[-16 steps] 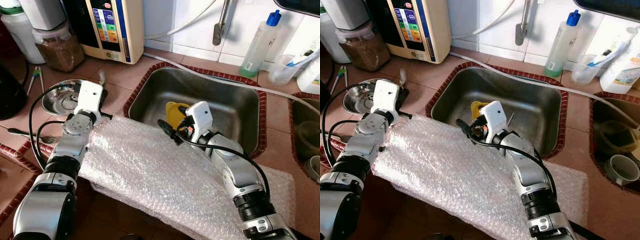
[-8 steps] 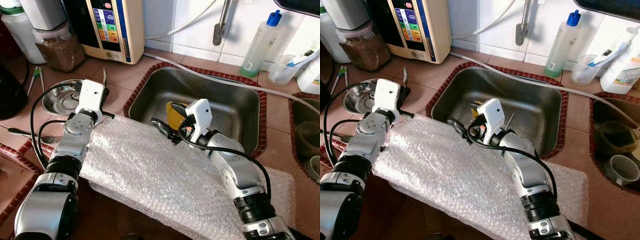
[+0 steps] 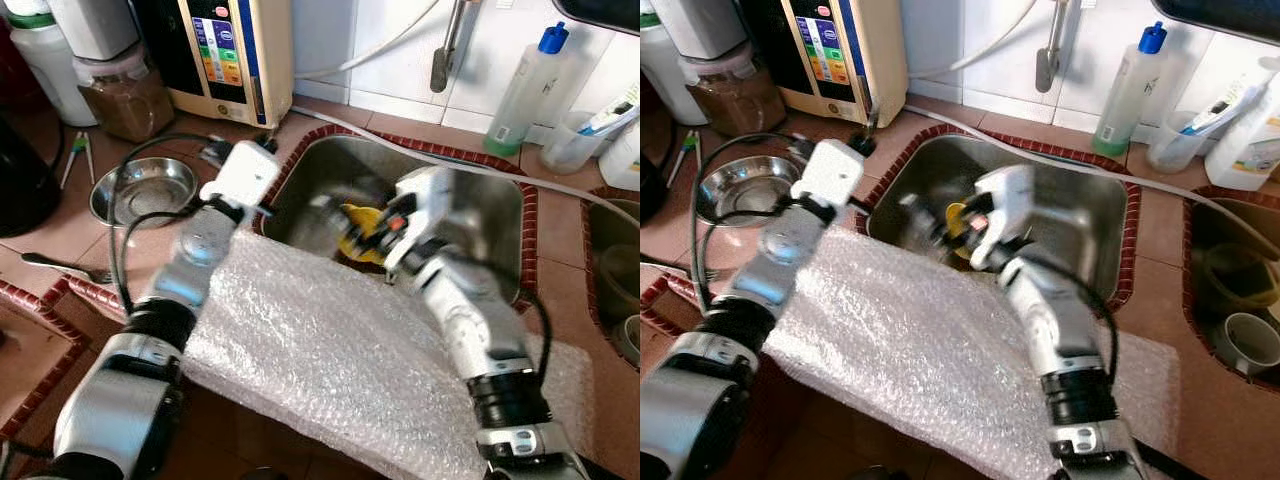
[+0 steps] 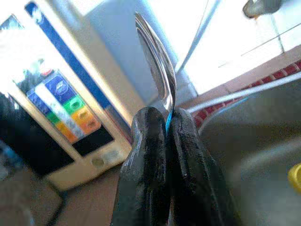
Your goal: Kitchen organization
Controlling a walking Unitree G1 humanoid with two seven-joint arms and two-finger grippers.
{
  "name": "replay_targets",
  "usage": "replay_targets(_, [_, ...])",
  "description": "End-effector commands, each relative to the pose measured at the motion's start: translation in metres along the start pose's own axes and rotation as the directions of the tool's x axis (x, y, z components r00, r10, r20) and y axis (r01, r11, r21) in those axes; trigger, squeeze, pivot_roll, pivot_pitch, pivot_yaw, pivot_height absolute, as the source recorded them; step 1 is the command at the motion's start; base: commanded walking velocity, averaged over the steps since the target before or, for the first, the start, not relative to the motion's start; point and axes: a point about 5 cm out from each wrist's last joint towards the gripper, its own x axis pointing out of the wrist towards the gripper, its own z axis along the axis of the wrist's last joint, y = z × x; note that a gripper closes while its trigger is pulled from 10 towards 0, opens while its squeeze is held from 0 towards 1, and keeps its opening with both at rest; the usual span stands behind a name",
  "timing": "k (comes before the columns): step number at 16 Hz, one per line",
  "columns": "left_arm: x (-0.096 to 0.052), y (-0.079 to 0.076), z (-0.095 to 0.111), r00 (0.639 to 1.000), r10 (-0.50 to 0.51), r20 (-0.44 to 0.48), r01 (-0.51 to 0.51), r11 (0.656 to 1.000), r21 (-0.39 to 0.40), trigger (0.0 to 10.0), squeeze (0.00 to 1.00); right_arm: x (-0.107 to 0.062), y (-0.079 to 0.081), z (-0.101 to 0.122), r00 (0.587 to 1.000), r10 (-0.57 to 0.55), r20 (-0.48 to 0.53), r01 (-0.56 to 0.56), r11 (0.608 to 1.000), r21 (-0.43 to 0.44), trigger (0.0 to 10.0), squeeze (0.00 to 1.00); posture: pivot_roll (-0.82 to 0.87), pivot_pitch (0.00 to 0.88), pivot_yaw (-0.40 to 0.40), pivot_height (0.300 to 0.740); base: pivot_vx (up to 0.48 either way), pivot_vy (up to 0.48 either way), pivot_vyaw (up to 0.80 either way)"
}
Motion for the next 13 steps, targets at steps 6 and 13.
replay_targets(6, [0.001, -0.055, 0.023, 0.980, -0.137, 0.148, 0.106, 0.975, 0.197, 8.2, 0.00, 0.001, -0.024, 0.025, 0.978, -0.182, 0.104, 0.159, 0.968, 0.194, 10.0, 0.00, -0.05, 0.083, 0.052, 0.740, 0.000, 0.000, 0.00])
replay_targets(13, [-0.004, -0.076, 0.018, 0.977, -0.174, 0.126, 0.140, 0.960, 0.243, 10.0, 0.00, 0.015, -0.023, 0.027, 0.982, -0.182, 0.054, 0.168, 0.965, 0.204, 10.0, 0.00, -0.05, 0.091, 0.047, 0.740, 0.000, 0.000, 0.00])
